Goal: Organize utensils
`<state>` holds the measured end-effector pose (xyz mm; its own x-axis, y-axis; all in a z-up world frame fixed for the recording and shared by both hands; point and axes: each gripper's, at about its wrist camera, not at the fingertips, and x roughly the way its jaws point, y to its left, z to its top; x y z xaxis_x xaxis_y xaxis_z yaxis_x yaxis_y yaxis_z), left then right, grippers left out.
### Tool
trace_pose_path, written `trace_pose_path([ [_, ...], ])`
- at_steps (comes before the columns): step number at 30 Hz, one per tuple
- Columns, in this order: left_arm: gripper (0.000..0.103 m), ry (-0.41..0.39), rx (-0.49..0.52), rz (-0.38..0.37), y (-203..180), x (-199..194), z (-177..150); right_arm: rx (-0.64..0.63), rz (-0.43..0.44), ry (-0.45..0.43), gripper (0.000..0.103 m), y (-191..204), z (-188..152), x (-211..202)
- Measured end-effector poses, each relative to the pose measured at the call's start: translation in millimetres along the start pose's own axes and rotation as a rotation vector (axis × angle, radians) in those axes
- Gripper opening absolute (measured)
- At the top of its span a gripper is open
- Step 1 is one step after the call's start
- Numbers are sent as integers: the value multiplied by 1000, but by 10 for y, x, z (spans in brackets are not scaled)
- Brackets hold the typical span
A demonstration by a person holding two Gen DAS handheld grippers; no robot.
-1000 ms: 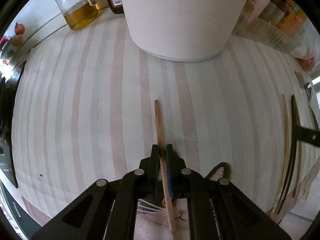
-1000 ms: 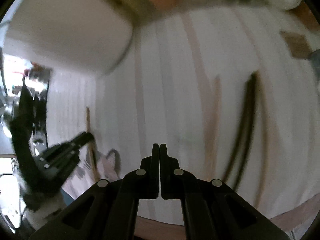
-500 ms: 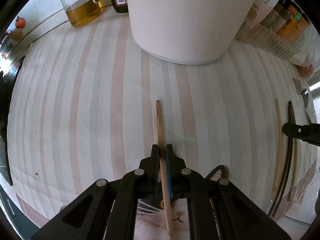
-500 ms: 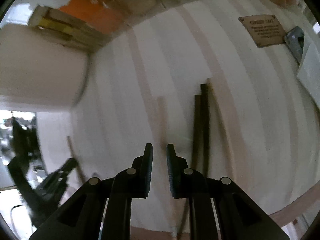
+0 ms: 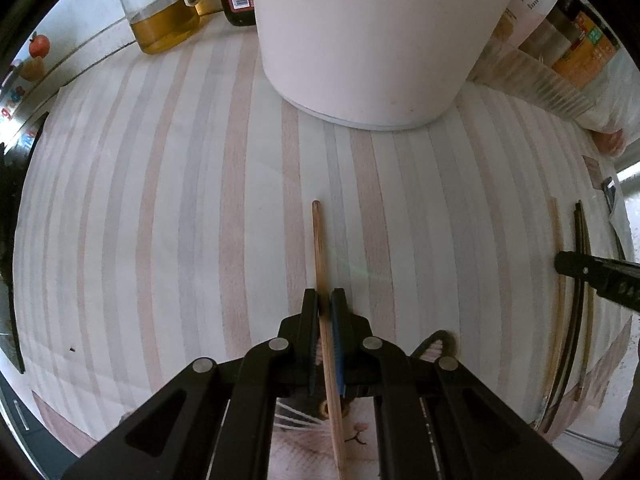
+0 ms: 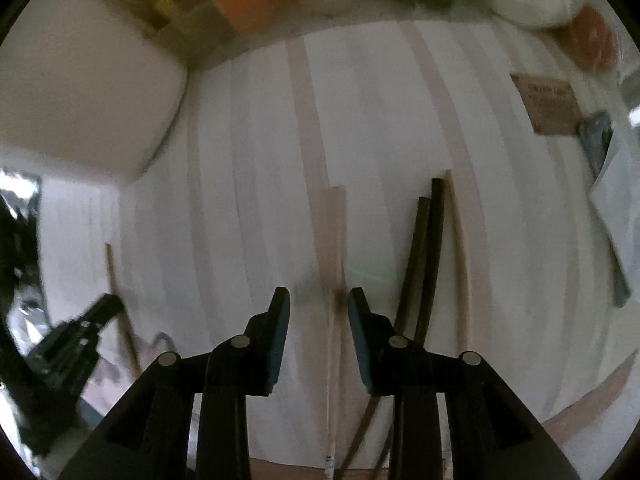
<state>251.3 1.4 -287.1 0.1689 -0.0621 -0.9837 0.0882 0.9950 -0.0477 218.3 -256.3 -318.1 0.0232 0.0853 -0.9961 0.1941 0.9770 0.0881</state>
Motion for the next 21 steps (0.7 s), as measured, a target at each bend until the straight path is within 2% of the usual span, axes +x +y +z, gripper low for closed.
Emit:
trace_pose_path([
  [1,5,-1,1,2,-17,12,-3,-17,-22,-7,6,48,-14,8],
  [5,5,-3,-4,5,-39,21,-15,-76,-11,-1,6,262,-110,25],
  [7,5,-3,-2,4,-28,22,-10,-116,-40,-8,6,388,-170,29],
  [13,5,-3,-3,5,-33,15,-6,-154,-74,16,7,644,-185,82],
  [21,5,-3,-3,5,-36,15,0,-165,-92,22,7,790,-142,126],
])
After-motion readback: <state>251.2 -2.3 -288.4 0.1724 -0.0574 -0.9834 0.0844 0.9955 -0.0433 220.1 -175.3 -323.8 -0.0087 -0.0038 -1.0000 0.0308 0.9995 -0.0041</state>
